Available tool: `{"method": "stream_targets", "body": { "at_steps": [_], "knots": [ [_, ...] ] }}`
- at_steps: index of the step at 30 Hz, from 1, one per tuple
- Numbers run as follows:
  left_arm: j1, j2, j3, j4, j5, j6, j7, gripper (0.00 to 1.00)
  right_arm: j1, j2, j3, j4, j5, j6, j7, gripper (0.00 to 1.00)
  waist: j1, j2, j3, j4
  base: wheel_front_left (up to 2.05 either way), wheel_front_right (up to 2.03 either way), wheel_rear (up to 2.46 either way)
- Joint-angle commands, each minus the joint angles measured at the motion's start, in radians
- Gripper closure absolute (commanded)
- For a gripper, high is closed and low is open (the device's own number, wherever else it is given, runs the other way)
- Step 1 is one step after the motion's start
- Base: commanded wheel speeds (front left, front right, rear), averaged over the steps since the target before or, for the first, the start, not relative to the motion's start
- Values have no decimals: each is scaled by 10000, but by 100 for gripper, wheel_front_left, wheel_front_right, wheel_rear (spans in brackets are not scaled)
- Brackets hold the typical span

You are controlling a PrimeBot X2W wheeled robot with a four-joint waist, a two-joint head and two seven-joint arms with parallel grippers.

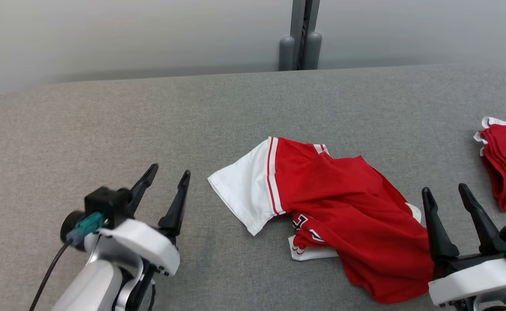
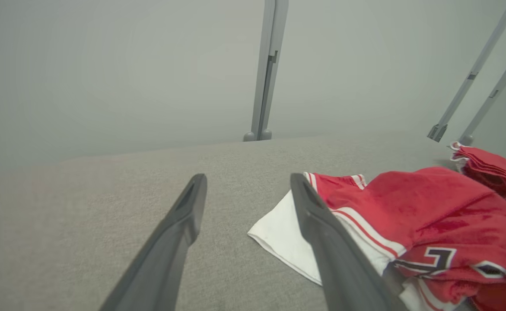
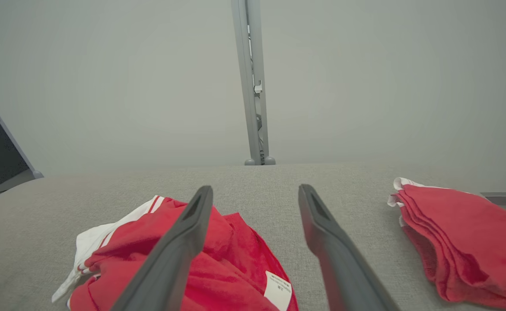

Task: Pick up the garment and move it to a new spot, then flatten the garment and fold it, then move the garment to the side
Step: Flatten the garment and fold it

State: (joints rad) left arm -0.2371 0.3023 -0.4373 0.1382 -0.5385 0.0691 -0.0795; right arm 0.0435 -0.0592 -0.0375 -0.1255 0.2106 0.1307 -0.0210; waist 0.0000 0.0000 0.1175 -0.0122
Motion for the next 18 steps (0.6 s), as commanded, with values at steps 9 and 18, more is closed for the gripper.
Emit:
{"method": "stream_targets", "body": {
  "at_steps": [9, 18],
  "knots": [
    [-2273, -633, -687, 2722, -189, -1051, 935, 0, -657, 22, 354, 261, 105, 2, -297, 0, 0, 0, 1139, -1073, 0, 0, 0],
    [-3737, -720, -1201, 6164, 11, -1496, 1702, 0, -826, 56, 539, 635, 300, 2, -681, 0, 0, 0, 1659, -1797, 0, 0, 0]
  ]
}}
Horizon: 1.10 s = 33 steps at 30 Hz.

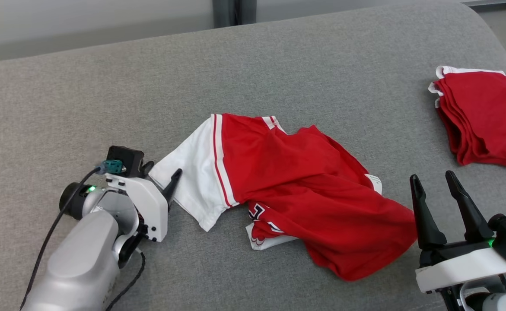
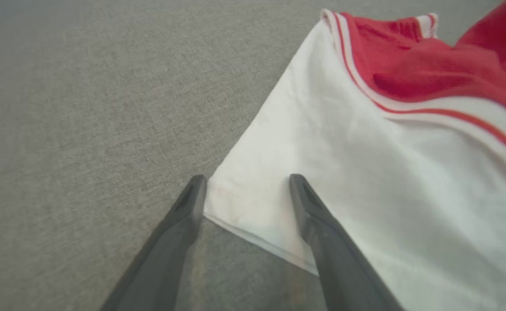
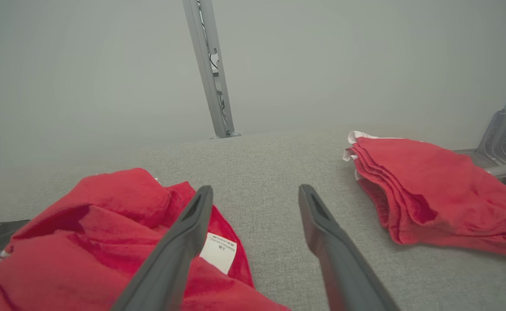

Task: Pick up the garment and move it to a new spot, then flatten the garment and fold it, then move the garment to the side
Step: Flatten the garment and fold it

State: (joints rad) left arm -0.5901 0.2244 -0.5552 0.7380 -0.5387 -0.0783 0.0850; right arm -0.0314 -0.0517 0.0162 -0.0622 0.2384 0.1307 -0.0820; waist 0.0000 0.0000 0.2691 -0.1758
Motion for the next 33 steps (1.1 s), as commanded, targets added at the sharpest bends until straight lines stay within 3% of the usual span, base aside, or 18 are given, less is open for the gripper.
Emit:
{"method": "stream_targets", "body": {
  "at_steps": [1, 2, 3, 4, 5, 9, 12, 18, 23, 27, 33],
  "knots": [
    [-294, 77, -55, 487, 84, -27, 81, 0, -89, -18, 10, 31, 46, 2, -117, 0, 0, 0, 165, -210, 0, 0, 0],
    [-292, 39, -105, 803, 35, -75, 227, 0, -99, -15, -2, 62, 74, 2, -149, 0, 0, 0, 174, -250, 0, 0, 0],
    [-291, 1, -142, 1054, -31, -138, 305, 13, -98, -14, -28, 90, 83, 2, -177, 0, 0, 0, 179, -283, 0, 0, 0],
    [-375, 17, -154, 1243, 1, -145, 173, 64, -92, -13, -53, 117, 103, 2, -213, 0, 0, 0, 178, -308, 0, 0, 0],
    [-409, -10, -179, 1436, -44, -191, 186, 100, -83, -12, -58, 148, 140, 2, -250, 0, 0, 0, 170, -329, 0, 0, 0],
    [-594, 36, -140, 1639, -60, -263, -462, 100, 13, -11, -166, 202, 187, 2, -373, 0, 0, 0, 70, -307, 0, 0, 0],
    [-728, 280, 259, 1269, -176, -35, -1502, 100, 141, -11, -271, 181, 188, 2, -413, 0, 0, 0, -104, -157, 0, 0, 0],
    [-109, 1084, 944, -343, -406, 545, -2534, 100, 383, -18, -624, 86, 110, 2, -306, 0, 0, 0, -411, 248, 0, 0, 0],
    [1026, 1907, 1439, -2792, -475, 1324, -2549, 100, 590, -19, -944, -111, 72, 2, -177, 0, 0, 0, -603, 631, 0, 0, 0],
    [2557, 2334, 1867, -4911, -777, 2254, -2161, 100, 643, -19, -1016, -188, 31, 2, -89, 0, 0, 0, -666, 829, 0, 0, 0],
    [4467, 2215, 2332, -6159, -1417, 3060, -2098, 100, 606, -17, -948, -250, 62, 2, 21, 0, 0, 0, -625, 973, 0, 0, 0]
  ]
}}
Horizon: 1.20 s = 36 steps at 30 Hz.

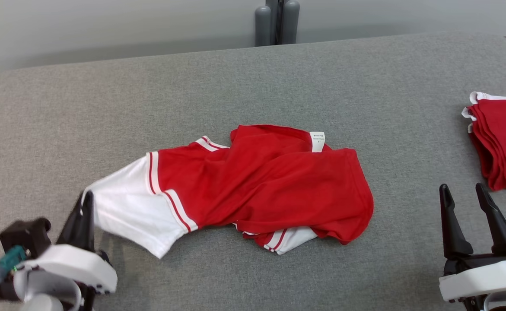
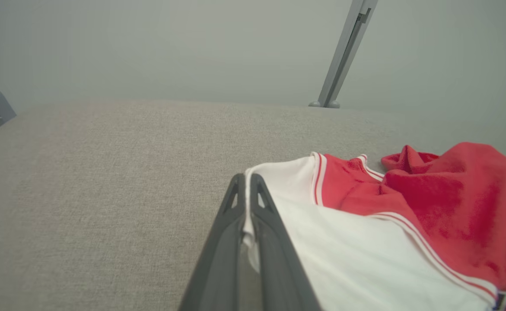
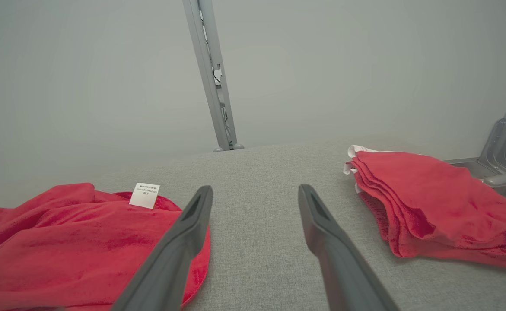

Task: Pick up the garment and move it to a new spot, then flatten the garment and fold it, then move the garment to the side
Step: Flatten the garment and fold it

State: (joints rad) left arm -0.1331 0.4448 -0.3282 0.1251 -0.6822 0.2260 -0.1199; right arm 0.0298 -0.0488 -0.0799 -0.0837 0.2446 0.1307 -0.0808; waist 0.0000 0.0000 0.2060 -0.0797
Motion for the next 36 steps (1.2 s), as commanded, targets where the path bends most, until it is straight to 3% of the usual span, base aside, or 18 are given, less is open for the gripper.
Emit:
{"method": "stream_targets", "body": {
  "at_steps": [1, 5, 6, 7, 8, 17, 23, 36],
  "knots": [
    [195, -76, 77, -92, -127, 62, -42, 100, -24, -47, 35, -35, -4, 2, 32, 0, 0, 0, 10, 32, 0, 0, 0],
    [802, -422, 29, 24, -396, 24, -382, 100, -47, -47, 55, -25, -45, 2, 111, 0, 0, 0, -43, 127, 0, 0, 0],
    [825, -557, 35, 70, -424, -1, -510, 87, -33, -47, 73, -48, -76, 2, 143, 0, 0, 0, -74, 161, 0, 0, 0],
    [825, -664, 16, 152, -466, -54, -578, 23, -52, -44, 128, -121, -126, 2, 111, 0, 0, 0, -105, 181, 0, 0, 0],
    [816, -686, -6, 259, -451, -90, -675, 0, -33, -49, 122, -133, -140, 2, 126, 0, 0, 0, -143, 203, 0, 0, 0],
    [391, -623, 190, -119, 822, -6, -1399, 0, 316, -142, 117, -215, -368, 2, 429, 0, 0, 0, -789, 368, 0, 0, 0],
    [1052, -391, 164, -1201, 1761, 396, -1412, 0, 652, -239, 95, -197, -344, 2, 614, 0, 0, 0, -1262, 403, 0, 0, 0],
    [1989, -216, -129, -2261, 1765, 831, -693, 0, 964, -374, 164, -348, -369, 2, 889, 0, 0, 0, -1404, 560, 0, 0, 0]
  ]
}}
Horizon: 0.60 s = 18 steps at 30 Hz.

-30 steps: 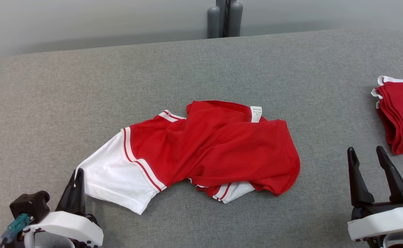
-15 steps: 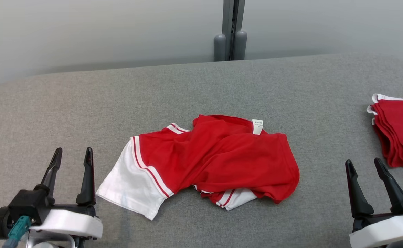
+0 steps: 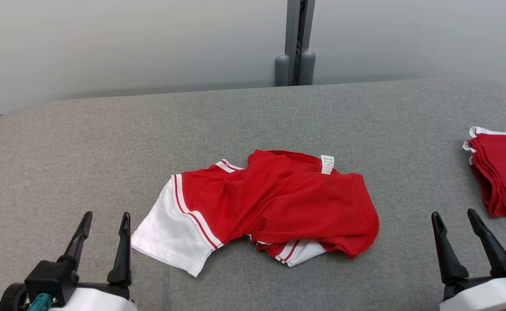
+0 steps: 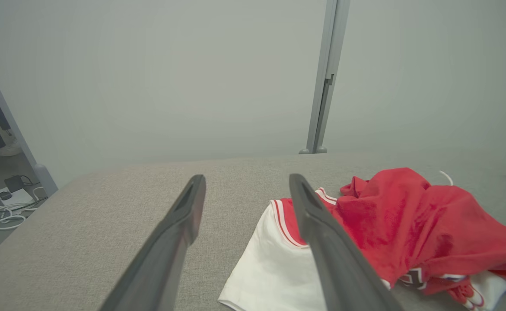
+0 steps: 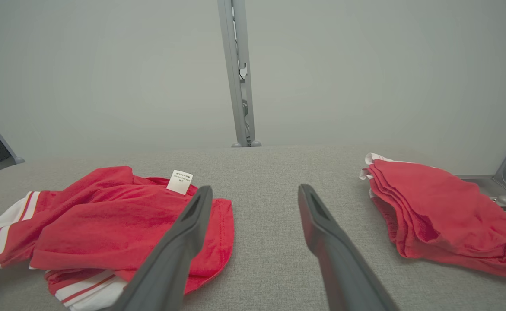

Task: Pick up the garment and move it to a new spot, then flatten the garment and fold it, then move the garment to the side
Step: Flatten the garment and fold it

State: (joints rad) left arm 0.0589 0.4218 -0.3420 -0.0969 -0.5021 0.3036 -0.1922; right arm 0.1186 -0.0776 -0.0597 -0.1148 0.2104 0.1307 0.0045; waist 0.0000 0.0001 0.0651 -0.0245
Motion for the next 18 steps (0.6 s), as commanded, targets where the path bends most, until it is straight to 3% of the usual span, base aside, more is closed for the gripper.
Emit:
{"method": "stream_targets", "body": {
  "at_steps": [1, 11, 18],
  "knots": [
    [59, 13, -4, -46, -35, 56, 22, 0, 69, -92, -50, -56, -44, 2, 43, 0, 0, -1, 10, 20, 0, 0, 0],
    [-478, -113, -163, -116, -24, -101, 20, 0, -331, -438, 71, -73, -200, 2, 297, 0, 0, -1, 424, 351, 0, 0, 0],
    [-1076, -307, -290, -68, -75, -368, -133, 0, -1297, -1051, 650, 902, 197, 2, 731, 0, 0, -1, 1306, 960, 0, 0, 0]
  ]
}}
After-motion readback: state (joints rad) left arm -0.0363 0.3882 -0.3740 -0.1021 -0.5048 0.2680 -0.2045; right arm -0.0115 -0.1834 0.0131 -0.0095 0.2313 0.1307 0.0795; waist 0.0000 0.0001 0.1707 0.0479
